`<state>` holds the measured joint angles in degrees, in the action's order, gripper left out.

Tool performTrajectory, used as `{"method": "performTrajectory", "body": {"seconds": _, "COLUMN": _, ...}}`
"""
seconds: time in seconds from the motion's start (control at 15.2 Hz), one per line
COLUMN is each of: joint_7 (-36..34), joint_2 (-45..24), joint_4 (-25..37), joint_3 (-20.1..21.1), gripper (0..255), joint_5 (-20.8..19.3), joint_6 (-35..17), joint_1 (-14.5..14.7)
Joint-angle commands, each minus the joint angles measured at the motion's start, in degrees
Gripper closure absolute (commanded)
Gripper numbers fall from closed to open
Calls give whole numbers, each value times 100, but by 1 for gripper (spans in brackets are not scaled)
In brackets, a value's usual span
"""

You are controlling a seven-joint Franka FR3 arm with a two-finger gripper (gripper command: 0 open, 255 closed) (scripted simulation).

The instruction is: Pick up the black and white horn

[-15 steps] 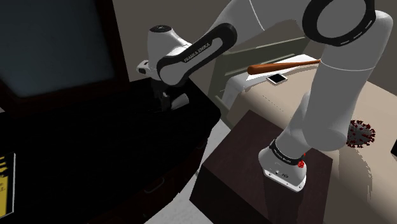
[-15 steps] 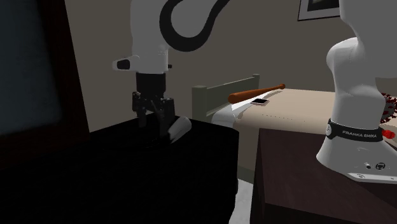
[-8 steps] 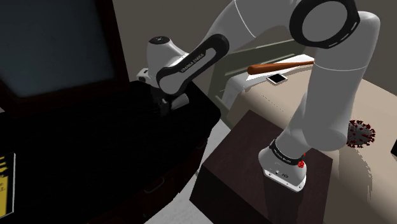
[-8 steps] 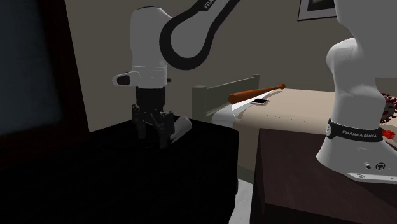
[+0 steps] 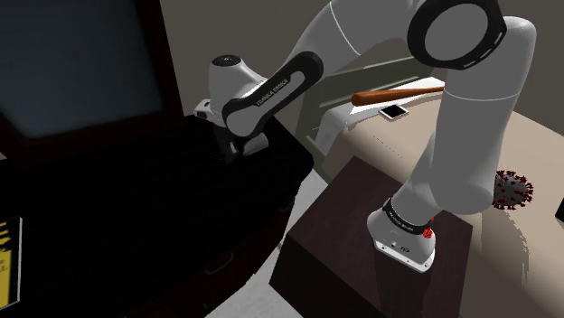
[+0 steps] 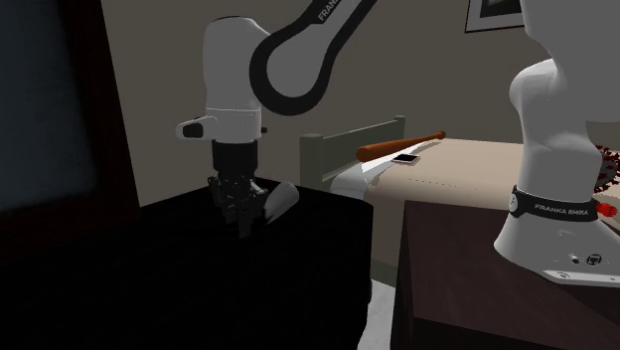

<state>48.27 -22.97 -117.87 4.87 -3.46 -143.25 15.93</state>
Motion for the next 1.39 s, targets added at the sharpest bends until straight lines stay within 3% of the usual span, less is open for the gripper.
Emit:
{"method": "performTrajectory", "body": {"seconds": 0.0, "joint_7": 0, "joint_2": -2, "joint_4": -2, "joint_3": -1, "gripper": 255, "joint_5": 0, "joint_6": 0, "joint_1": 0}}
{"method": "performTrajectory", "body": {"seconds": 1.32, "joint_7": 87, "joint_2": 784, "joint_4": 178, "joint_3": 58, "gripper": 255, "joint_5": 124, "joint_6": 963, "joint_1": -45}}
